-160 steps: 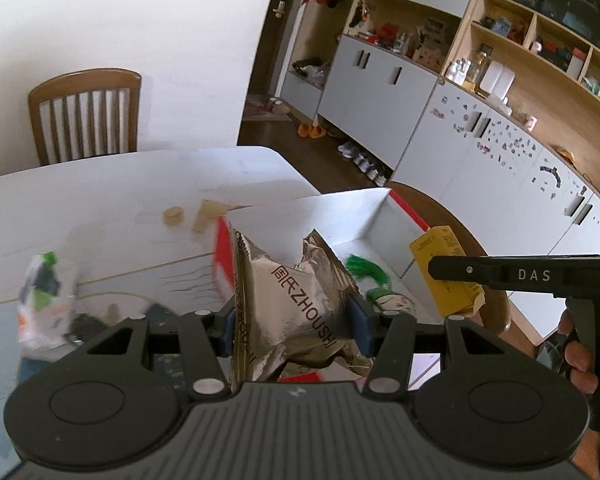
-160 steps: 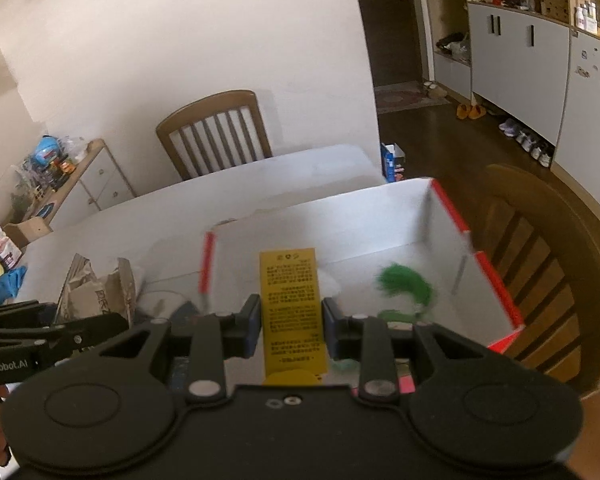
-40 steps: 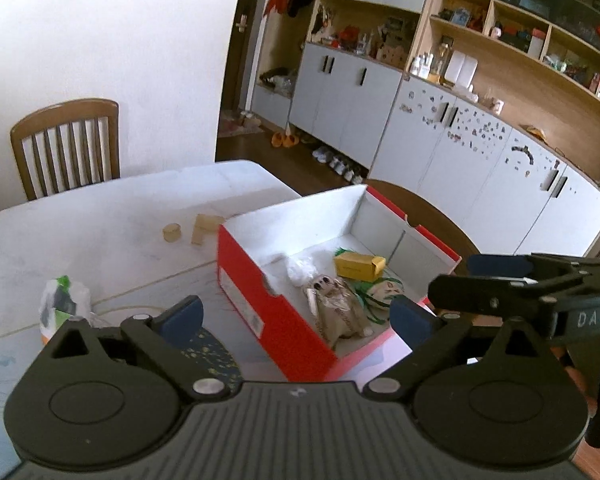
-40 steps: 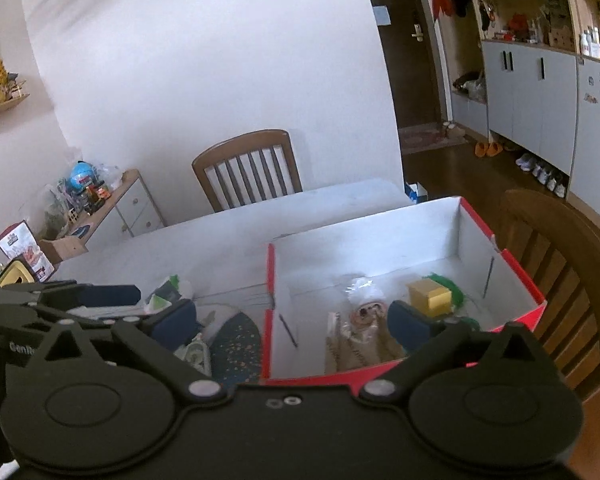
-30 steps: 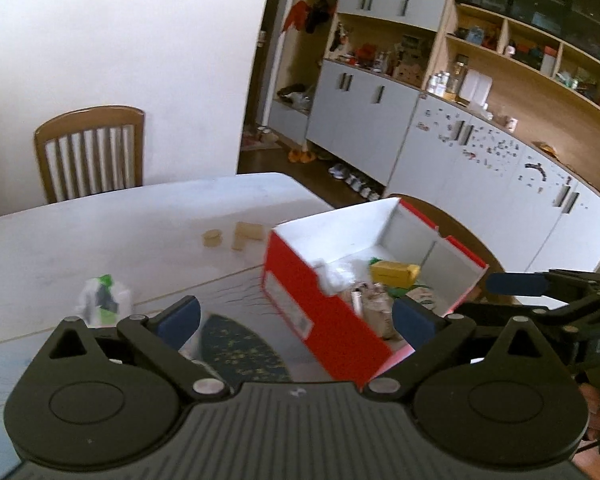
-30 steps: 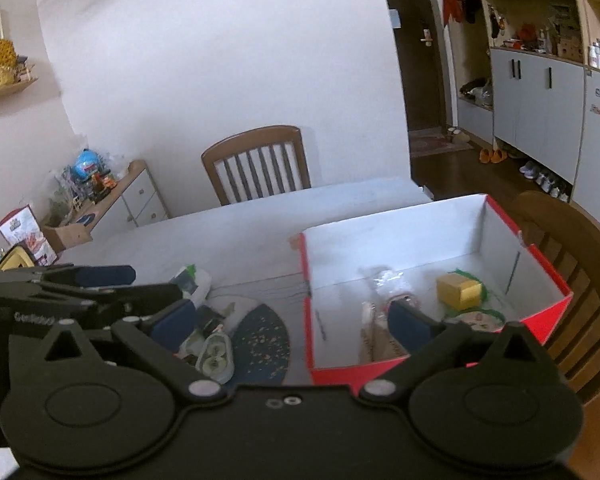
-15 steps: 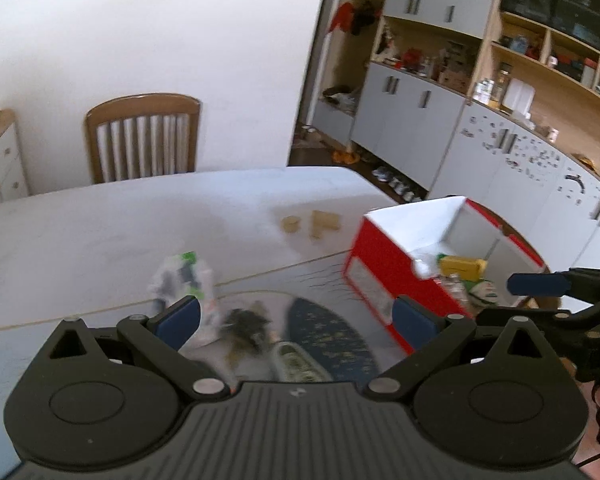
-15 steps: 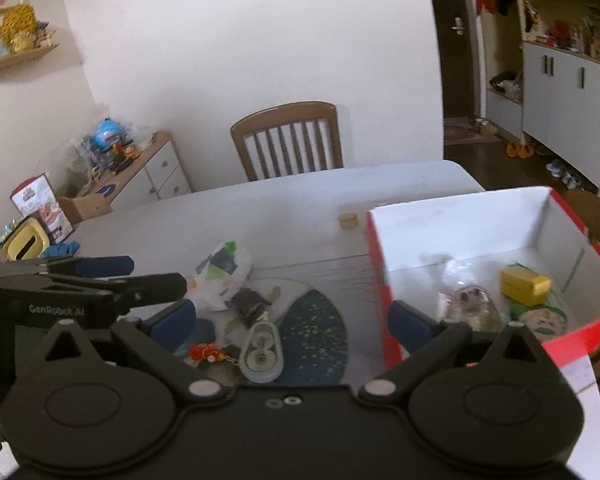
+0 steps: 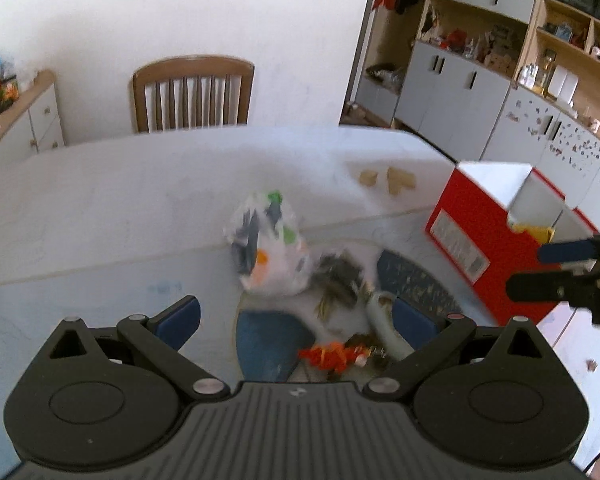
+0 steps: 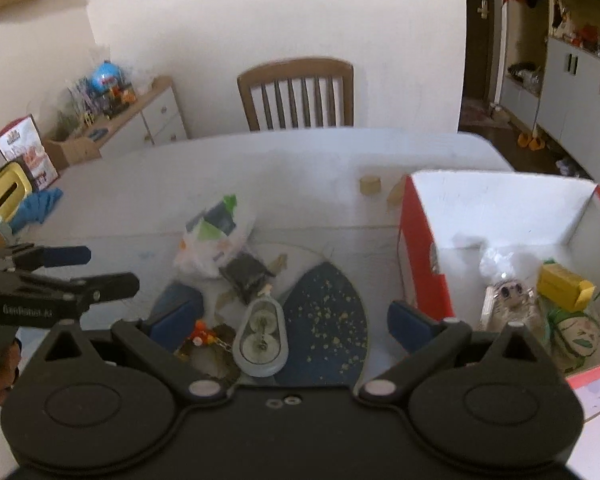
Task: Organize objects
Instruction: 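Grasp the red plush figure with left tool while right tool grasps tape dispenser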
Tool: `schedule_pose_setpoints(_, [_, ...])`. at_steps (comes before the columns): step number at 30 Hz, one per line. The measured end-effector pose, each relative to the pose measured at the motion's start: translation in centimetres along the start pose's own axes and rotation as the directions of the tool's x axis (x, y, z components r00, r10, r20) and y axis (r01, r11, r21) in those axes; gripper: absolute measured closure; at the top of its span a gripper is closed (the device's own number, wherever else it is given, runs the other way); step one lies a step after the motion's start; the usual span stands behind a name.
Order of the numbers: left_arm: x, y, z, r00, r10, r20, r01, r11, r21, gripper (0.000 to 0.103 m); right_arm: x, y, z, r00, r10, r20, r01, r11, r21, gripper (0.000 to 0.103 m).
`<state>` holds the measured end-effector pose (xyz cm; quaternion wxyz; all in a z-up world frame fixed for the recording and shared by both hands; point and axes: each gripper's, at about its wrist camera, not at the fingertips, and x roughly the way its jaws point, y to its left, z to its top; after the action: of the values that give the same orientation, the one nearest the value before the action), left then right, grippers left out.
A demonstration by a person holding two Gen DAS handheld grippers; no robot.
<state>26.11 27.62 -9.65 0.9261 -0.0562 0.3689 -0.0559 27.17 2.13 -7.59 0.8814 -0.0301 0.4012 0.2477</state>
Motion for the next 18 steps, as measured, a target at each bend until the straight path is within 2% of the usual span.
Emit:
schedule_pose_setpoints(10, [2.8,-0.7,-3.1,0.998,-0.025,-0.060,0.028,0.998,0.047,0.000,4.2,0.6,-0.4,0.995,-0.020,-0.097,0.017,0.999,-0.033,0.008])
schedule_pose_setpoints(18, [4.5,-1.1,-3.6,0.996,-0.044,-0.077,0.048,0.998,0.048,0.001,6.9,1.4,-0.5,0.988,-0.017,-0.154,0.011,0.999,-0.043,0.016])
